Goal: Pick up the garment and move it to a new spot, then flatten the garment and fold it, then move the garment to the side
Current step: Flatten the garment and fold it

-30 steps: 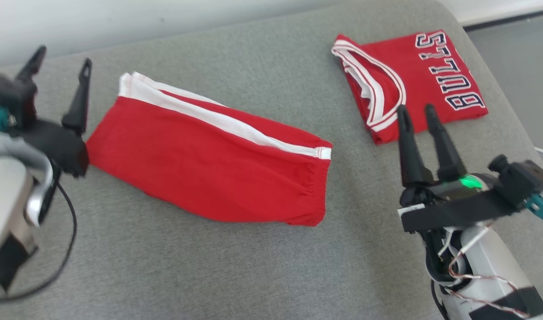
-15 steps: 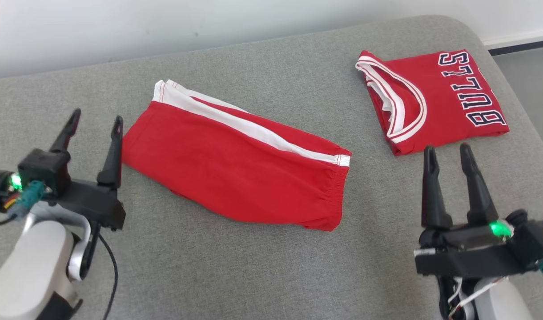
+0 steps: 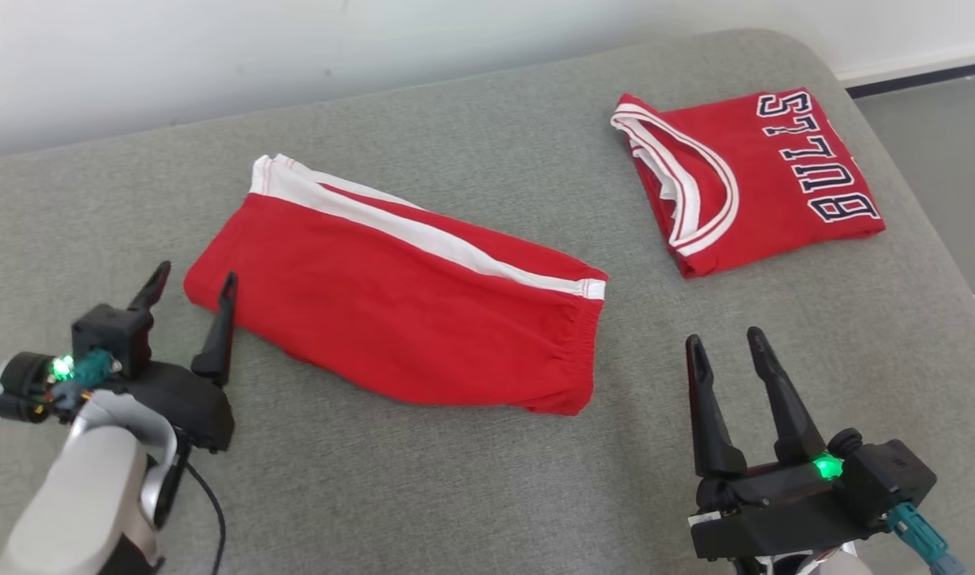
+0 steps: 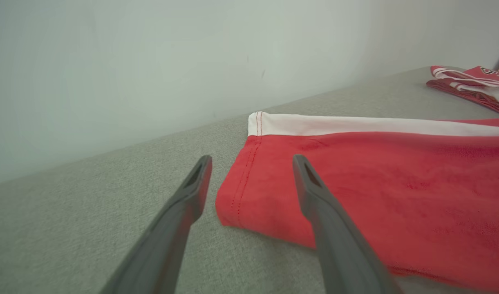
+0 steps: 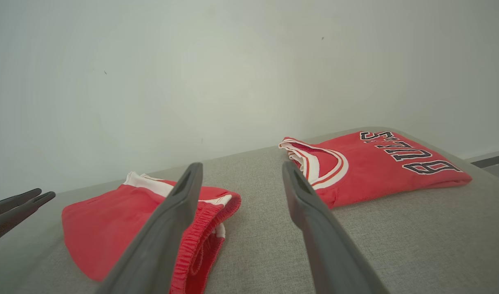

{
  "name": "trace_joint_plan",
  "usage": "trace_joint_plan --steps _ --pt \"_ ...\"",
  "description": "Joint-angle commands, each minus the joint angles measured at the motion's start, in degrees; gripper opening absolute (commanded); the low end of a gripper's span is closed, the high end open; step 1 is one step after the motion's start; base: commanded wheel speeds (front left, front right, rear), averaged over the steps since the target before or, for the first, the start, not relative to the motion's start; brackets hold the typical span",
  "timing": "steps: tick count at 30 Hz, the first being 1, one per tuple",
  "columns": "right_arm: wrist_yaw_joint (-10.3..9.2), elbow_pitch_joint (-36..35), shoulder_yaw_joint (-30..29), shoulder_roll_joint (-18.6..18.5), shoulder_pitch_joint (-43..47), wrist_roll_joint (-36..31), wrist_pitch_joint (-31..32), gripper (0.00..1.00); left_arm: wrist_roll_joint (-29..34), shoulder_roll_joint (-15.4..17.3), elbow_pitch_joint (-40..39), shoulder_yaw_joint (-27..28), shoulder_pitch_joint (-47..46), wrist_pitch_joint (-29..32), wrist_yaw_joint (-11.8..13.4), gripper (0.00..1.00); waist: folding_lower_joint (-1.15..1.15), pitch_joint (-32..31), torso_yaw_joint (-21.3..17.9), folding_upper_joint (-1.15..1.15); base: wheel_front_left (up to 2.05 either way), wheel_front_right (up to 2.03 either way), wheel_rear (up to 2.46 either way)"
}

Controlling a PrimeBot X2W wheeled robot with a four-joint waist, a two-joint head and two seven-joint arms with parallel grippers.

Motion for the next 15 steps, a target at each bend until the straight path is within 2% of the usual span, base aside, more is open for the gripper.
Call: trace_joint_plan --steps 1,6,15 --pt "0.03 0.27 0.27 0.14 0.54 0.53 -0.24 1.00 0.33 -0.08 1.30 0.06 -1.51 -0.16 -0.46 1.00 0.01 0.25 -0.59 0.00 0.00 0.00 0.00" --pt "0.03 0.58 1.26 0.21 -0.68 0.48 -0.24 1.00 0.70 0.34 8.36 -0.83 -5.23 -0.15 -1.78 1.00 0.01 1.31 -2.48 0.00 0.00 0.00 0.00" --pt "0.03 1.13 1.60 0.32 -1.20 0.40 -0.24 1.00 -1.71 1.29 20.69 -4.81 -11.83 2.17 -2.25 1.00 0.01 3.75 -5.04 0.00 0.00 0.00 0.00"
